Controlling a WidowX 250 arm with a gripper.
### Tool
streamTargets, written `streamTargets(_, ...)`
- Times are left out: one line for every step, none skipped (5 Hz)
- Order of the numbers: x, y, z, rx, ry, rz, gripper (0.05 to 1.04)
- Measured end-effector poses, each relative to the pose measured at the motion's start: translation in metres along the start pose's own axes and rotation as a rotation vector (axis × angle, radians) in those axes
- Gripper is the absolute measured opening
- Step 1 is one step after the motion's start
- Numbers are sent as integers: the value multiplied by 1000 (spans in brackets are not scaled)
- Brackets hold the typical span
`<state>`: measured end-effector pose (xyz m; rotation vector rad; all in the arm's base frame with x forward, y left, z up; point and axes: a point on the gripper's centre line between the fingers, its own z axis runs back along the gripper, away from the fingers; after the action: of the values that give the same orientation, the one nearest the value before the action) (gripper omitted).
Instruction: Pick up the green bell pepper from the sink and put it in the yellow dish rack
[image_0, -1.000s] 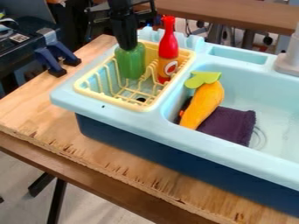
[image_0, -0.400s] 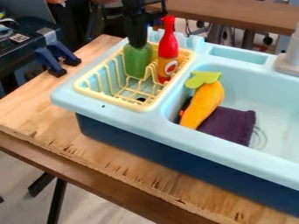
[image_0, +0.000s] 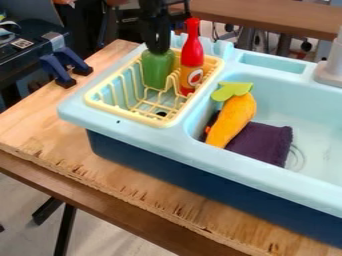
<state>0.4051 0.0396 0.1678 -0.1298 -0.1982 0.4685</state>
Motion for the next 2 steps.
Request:
streamTargets(-1,2,2,-19,-8,14,545)
streamTargets(-8,4,8,0,4,20,844)
